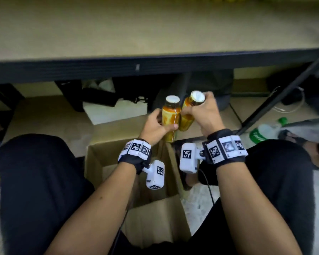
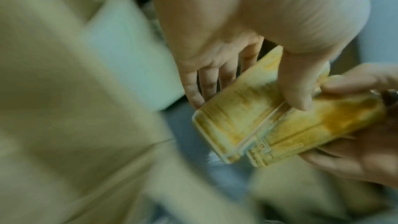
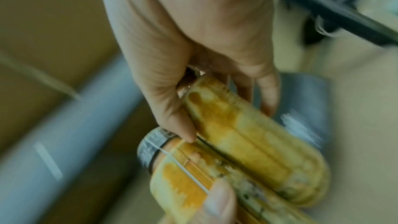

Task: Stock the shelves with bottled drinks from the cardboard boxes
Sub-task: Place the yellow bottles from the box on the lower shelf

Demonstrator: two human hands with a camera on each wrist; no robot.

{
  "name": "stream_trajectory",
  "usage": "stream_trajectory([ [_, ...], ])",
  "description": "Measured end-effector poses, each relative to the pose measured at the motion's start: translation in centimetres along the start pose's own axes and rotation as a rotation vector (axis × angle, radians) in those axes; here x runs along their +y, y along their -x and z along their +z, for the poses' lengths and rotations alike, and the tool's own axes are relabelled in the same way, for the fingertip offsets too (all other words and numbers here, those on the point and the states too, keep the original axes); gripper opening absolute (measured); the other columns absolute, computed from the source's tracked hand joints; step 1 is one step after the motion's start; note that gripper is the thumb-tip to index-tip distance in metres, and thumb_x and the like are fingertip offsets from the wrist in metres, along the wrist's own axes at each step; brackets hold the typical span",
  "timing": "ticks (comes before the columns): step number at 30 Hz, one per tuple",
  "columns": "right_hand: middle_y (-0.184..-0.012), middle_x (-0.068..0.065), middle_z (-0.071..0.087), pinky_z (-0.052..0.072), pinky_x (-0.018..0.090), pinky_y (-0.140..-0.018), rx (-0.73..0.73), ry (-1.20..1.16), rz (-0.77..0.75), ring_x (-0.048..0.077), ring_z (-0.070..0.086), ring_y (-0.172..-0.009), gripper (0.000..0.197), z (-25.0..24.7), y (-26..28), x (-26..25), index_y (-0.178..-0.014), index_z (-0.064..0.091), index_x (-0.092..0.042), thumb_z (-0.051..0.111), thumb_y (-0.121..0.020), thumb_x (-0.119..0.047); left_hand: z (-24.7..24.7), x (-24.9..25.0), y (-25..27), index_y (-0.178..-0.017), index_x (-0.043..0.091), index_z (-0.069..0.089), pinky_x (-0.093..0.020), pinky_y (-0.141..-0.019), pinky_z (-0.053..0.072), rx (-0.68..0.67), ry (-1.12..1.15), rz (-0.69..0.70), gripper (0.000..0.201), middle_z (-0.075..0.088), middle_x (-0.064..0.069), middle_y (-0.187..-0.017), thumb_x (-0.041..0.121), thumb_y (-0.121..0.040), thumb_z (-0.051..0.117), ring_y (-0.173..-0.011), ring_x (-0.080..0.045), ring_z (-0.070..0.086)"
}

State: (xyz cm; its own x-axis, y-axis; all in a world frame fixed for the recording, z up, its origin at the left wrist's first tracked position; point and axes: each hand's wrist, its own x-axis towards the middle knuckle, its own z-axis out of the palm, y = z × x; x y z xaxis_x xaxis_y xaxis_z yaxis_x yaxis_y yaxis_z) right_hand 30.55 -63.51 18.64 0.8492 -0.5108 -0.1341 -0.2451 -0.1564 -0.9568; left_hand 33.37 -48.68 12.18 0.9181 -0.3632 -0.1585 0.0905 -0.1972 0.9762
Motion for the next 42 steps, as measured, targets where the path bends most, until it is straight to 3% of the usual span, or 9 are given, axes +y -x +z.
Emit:
stream_trajectory([
  [2,-0.108,0.002,0.061,0.054,0.036,-0.081,0.013,-0.003,-0.098,0.016,0.061,-0.100,0.067,-3.6,0.6,-3.5,-0.118,0.045,-0.015,0.080,-0.063,-0.001,0.9,4.5,0.1,-0.114,0.019,0.055,-0.010,-0.072,0.047,-0.044,0.012,0.100,0.046,0.064,0.013,-0.101,0.018,-0.075,0.080,-0.087,0.010,0.058],
  [6,-0.109,0.003,0.064,0.056,0.034,-0.084,0.016,0.030,-0.213,0.015,0.064,-0.099,0.062,-9.5,0.4,-8.7,-0.114,0.050,-0.018,0.083,-0.062,-0.006,3.1,12.3,-0.4,-0.116,0.014,0.055,-0.024,-0.075,0.058,-0.237,0.013,0.196,0.044,0.069,0.004,-0.100,0.015,-0.078,0.077,-0.084,0.000,0.066],
  [11,-0.097,-0.001,0.066,0.057,0.029,-0.072,0.028,0.109,-0.304,0.012,0.066,-0.088,0.051,-16.1,-2.4,-14.2,-0.113,0.055,-0.013,0.082,-0.071,-0.010,5.9,21.4,-3.7,-0.120,0.019,0.051,-0.024,-0.079,0.055,-0.364,-0.058,0.248,0.052,0.067,0.001,-0.111,0.014,-0.076,0.078,-0.098,-0.007,0.065],
  [16,-0.097,0.006,0.069,0.058,0.025,-0.071,0.050,0.174,-0.370,0.011,0.068,-0.084,0.047,-20.7,-6.7,-18.0,-0.113,0.057,-0.007,0.082,-0.073,-0.010,9.0,29.7,-8.8,-0.130,0.017,0.047,-0.043,-0.095,0.049,-0.272,-0.128,0.314,0.073,0.063,0.000,-0.117,0.005,-0.067,0.083,-0.110,-0.018,0.060],
  [20,-0.098,0.003,0.070,0.056,0.024,-0.075,0.024,0.207,-0.355,0.011,0.069,-0.088,0.043,-22.3,-11.0,-19.2,-0.108,0.058,-0.017,0.082,-0.073,-0.012,11.0,33.8,-14.0,-0.126,0.017,0.051,-0.044,-0.094,0.051,-0.214,-0.260,0.367,0.082,0.065,0.000,-0.111,0.007,-0.054,0.089,-0.107,-0.019,0.060],
  [23,-0.091,-0.002,0.069,0.053,0.013,-0.061,0.033,0.211,-0.342,0.008,0.067,-0.081,0.041,-22.5,-14.8,-19.6,-0.095,0.056,-0.025,0.084,-0.071,-0.007,12.6,35.4,-18.3,-0.118,0.013,0.057,-0.039,-0.091,0.053,-0.171,-0.364,0.373,0.076,0.068,-0.001,-0.104,0.005,-0.049,0.089,-0.100,-0.020,0.063],
  [32,-0.092,0.001,0.073,0.057,0.041,-0.087,0.090,0.347,-0.244,0.019,0.068,-0.092,0.053,-24.3,-28.2,-20.8,-0.097,0.067,-0.019,0.093,-0.051,-0.016,17.3,39.3,-30.7,-0.090,0.011,0.069,-0.038,-0.081,0.057,-0.109,-0.801,0.450,0.042,0.071,-0.004,-0.094,0.017,-0.054,0.089,-0.085,-0.022,0.066],
  [38,-0.106,-0.003,0.069,0.053,0.037,-0.094,0.120,0.342,-0.227,0.018,0.063,-0.105,0.056,-25.9,-36.6,-21.2,-0.108,0.061,-0.015,0.090,-0.060,-0.013,19.4,42.9,-38.4,-0.126,0.022,0.044,-0.038,-0.083,0.053,-0.007,-0.869,0.704,0.080,0.062,-0.006,-0.116,0.025,-0.059,0.088,-0.101,-0.031,0.062],
  [42,-0.120,0.001,0.058,0.048,0.032,-0.095,0.141,0.411,-0.269,0.020,0.056,-0.116,0.068,-25.7,-41.6,-22.2,-0.129,0.052,-0.016,0.086,-0.070,-0.018,20.2,45.3,-43.5,-0.122,0.027,0.041,-0.040,-0.078,0.054,0.030,-0.968,0.798,0.072,0.063,-0.005,-0.110,0.026,-0.064,0.084,-0.094,-0.031,0.063],
])
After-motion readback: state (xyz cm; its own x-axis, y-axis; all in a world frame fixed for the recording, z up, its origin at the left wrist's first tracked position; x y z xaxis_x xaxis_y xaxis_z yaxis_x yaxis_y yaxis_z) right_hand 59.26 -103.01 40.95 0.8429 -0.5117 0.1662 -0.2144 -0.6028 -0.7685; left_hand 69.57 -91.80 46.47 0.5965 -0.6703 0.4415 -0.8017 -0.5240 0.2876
